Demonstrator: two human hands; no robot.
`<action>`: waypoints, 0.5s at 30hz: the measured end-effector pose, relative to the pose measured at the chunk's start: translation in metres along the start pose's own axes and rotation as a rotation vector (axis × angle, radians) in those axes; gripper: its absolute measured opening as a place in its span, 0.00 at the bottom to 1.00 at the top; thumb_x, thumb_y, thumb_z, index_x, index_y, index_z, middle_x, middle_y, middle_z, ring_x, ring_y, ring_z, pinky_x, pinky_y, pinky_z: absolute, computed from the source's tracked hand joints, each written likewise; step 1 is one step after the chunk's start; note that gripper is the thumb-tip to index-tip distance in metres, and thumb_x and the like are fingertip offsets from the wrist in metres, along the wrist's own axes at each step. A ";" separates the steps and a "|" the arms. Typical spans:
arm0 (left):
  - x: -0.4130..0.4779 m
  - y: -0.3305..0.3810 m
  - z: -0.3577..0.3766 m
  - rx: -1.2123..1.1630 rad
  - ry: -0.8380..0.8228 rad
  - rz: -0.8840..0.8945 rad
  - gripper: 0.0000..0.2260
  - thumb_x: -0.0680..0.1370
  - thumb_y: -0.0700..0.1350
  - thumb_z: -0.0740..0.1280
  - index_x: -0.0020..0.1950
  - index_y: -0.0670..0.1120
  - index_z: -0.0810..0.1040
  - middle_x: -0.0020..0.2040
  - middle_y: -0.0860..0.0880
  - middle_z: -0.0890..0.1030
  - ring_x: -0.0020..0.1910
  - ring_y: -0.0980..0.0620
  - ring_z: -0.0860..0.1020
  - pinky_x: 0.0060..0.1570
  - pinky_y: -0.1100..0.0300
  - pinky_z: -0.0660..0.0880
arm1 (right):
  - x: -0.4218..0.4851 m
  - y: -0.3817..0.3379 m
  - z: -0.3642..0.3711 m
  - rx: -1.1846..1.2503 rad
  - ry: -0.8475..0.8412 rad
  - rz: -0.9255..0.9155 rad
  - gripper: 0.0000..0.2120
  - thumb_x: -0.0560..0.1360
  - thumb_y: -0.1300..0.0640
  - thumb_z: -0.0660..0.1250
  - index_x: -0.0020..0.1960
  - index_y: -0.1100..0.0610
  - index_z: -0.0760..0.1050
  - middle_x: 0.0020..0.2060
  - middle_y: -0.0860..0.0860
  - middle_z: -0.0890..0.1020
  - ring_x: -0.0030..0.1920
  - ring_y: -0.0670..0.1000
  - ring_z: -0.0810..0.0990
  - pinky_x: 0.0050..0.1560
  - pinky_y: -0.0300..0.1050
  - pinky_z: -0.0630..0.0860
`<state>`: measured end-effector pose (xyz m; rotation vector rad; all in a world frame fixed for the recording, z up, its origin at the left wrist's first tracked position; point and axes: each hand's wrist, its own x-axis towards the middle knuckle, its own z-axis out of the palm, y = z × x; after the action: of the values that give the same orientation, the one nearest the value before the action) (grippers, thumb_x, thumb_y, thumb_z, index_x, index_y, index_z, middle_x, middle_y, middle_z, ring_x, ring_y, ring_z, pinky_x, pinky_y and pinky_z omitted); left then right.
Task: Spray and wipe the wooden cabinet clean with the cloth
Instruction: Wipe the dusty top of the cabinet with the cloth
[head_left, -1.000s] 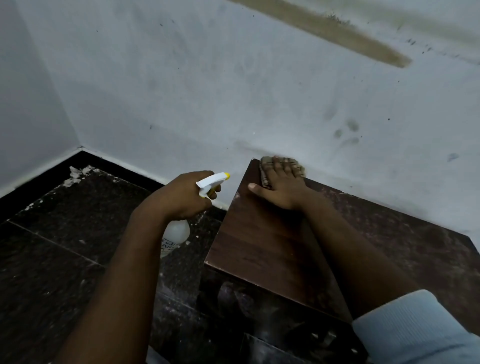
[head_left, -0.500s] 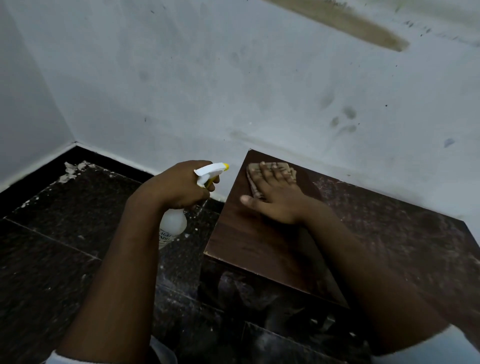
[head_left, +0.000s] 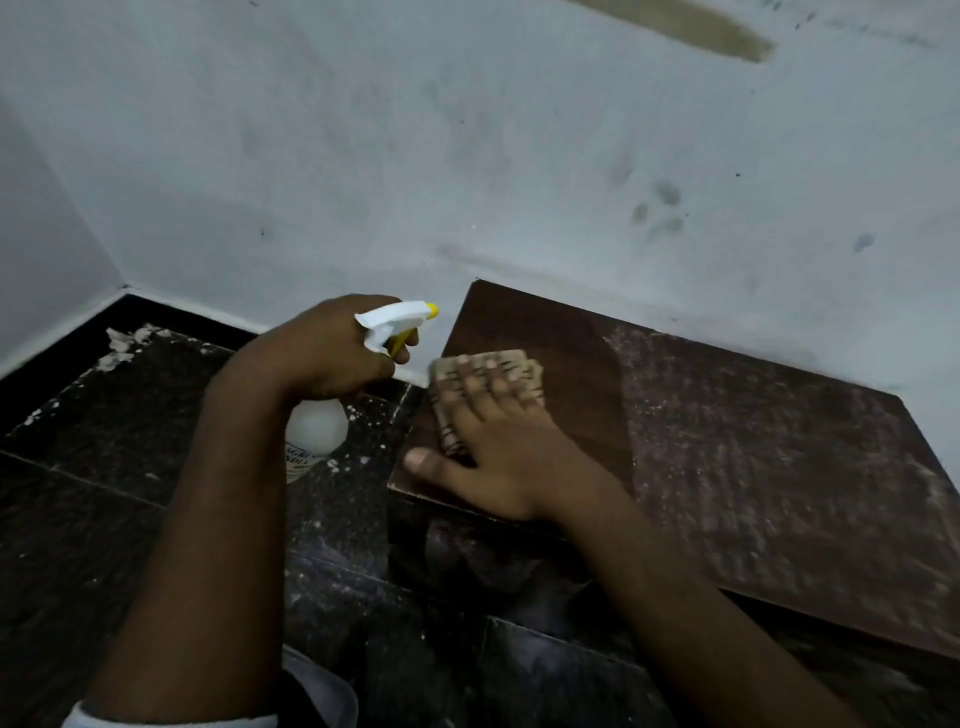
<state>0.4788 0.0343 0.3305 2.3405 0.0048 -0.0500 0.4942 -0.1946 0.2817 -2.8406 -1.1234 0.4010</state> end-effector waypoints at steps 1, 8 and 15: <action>-0.003 0.003 -0.001 0.009 0.004 0.008 0.14 0.74 0.34 0.70 0.49 0.54 0.81 0.48 0.53 0.86 0.35 0.62 0.80 0.38 0.60 0.77 | -0.010 -0.010 0.009 0.006 0.022 -0.067 0.46 0.74 0.21 0.39 0.83 0.46 0.35 0.82 0.49 0.35 0.80 0.53 0.29 0.80 0.57 0.34; -0.013 0.044 0.001 -0.001 -0.053 0.087 0.13 0.73 0.34 0.68 0.50 0.51 0.80 0.49 0.54 0.86 0.30 0.55 0.81 0.36 0.53 0.80 | -0.072 0.021 0.015 -0.018 0.005 -0.043 0.41 0.78 0.24 0.44 0.82 0.41 0.33 0.80 0.45 0.35 0.79 0.50 0.29 0.81 0.55 0.37; -0.026 0.094 0.027 0.087 -0.119 0.208 0.15 0.74 0.36 0.70 0.51 0.57 0.80 0.45 0.65 0.83 0.34 0.63 0.81 0.32 0.71 0.73 | -0.099 0.007 0.036 -0.150 0.197 -0.091 0.32 0.84 0.47 0.52 0.85 0.50 0.47 0.84 0.53 0.48 0.83 0.57 0.46 0.82 0.53 0.42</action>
<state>0.4537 -0.0497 0.3802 2.4084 -0.3051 -0.0878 0.4197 -0.2682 0.2672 -2.8602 -1.2847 0.0314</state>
